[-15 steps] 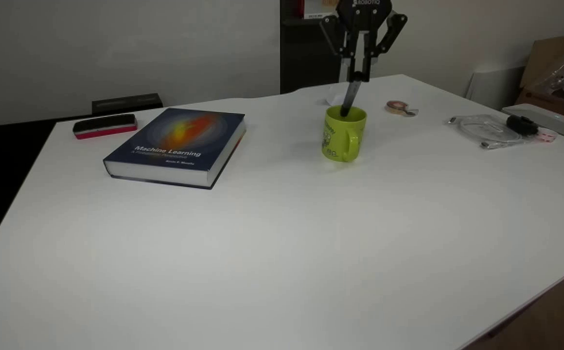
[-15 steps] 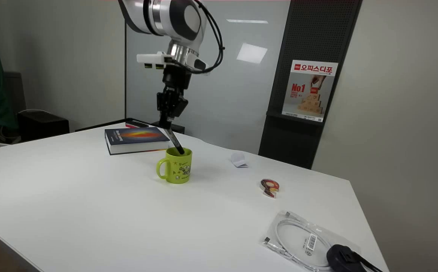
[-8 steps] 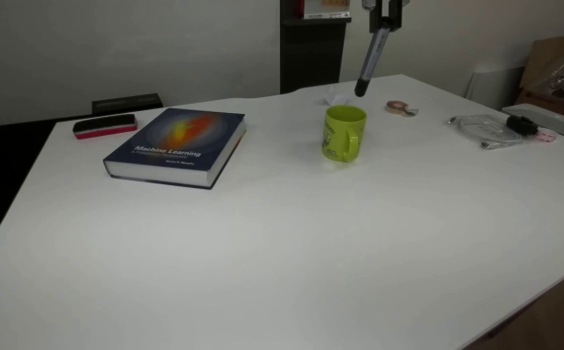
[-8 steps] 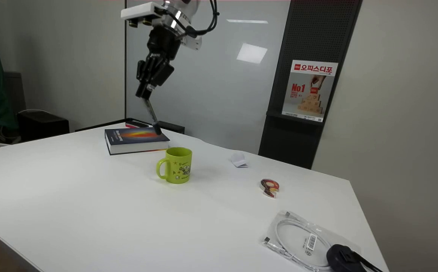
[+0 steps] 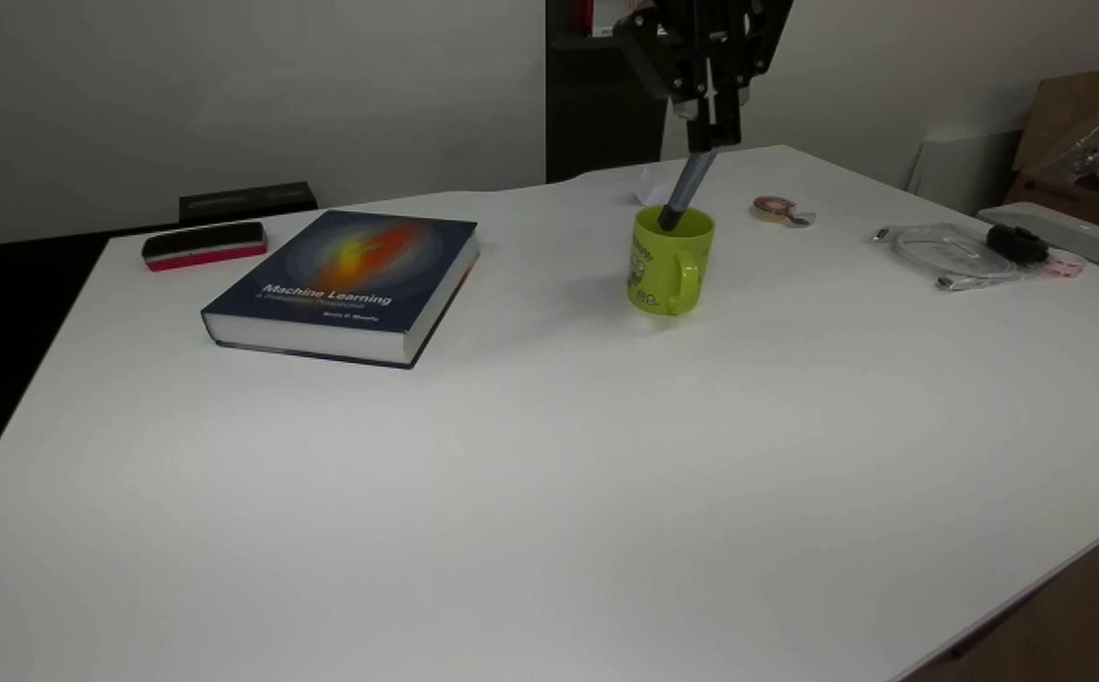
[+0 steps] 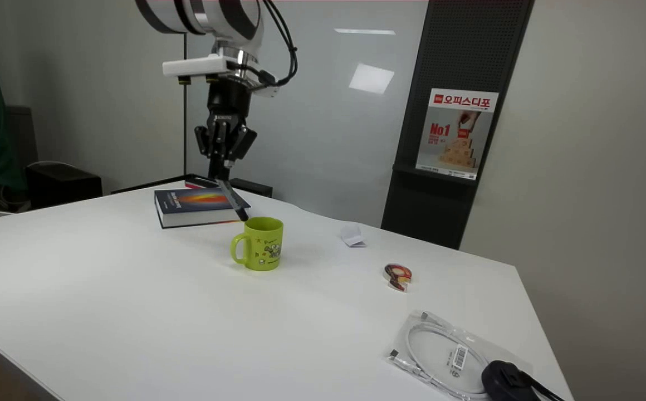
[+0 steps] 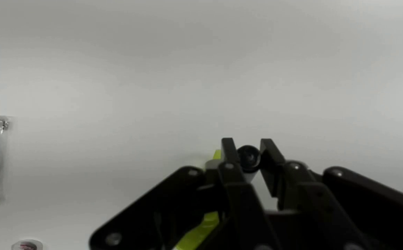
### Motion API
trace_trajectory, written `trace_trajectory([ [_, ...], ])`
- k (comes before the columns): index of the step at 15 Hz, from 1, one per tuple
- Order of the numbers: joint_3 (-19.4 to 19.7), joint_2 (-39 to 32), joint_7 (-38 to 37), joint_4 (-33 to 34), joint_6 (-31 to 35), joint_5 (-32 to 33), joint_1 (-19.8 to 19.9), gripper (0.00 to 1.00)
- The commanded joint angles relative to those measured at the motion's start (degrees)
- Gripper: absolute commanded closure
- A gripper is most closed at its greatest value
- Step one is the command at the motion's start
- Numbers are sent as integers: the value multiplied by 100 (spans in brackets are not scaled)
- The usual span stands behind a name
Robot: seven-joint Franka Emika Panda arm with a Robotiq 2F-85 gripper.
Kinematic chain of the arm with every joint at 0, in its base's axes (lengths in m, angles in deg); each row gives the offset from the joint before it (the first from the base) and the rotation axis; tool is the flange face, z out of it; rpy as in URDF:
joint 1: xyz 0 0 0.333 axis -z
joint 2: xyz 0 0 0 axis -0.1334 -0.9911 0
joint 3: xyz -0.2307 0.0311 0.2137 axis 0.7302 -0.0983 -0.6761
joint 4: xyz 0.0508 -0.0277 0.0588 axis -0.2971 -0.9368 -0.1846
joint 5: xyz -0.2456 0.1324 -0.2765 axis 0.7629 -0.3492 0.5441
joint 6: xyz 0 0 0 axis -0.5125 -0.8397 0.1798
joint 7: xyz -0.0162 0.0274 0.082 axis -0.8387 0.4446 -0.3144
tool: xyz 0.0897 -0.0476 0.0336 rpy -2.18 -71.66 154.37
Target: Pick up the pen from the cup and put it on the table.
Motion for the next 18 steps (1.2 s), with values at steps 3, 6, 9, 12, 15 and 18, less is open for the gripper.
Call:
trace_trajectory([
  [3,23,40,-160,-754,1820,479,-273,94],
  [6,72,131,-206,-1099,2497,762,-418,94],
  [9,134,74,-230,-1249,2831,935,-486,94],
  [12,154,-27,-187,-1345,2954,873,-442,94],
  [15,153,-118,-95,-1437,2962,769,-379,94],
  [18,152,-192,-39,-1507,2934,717,-340,94],
])
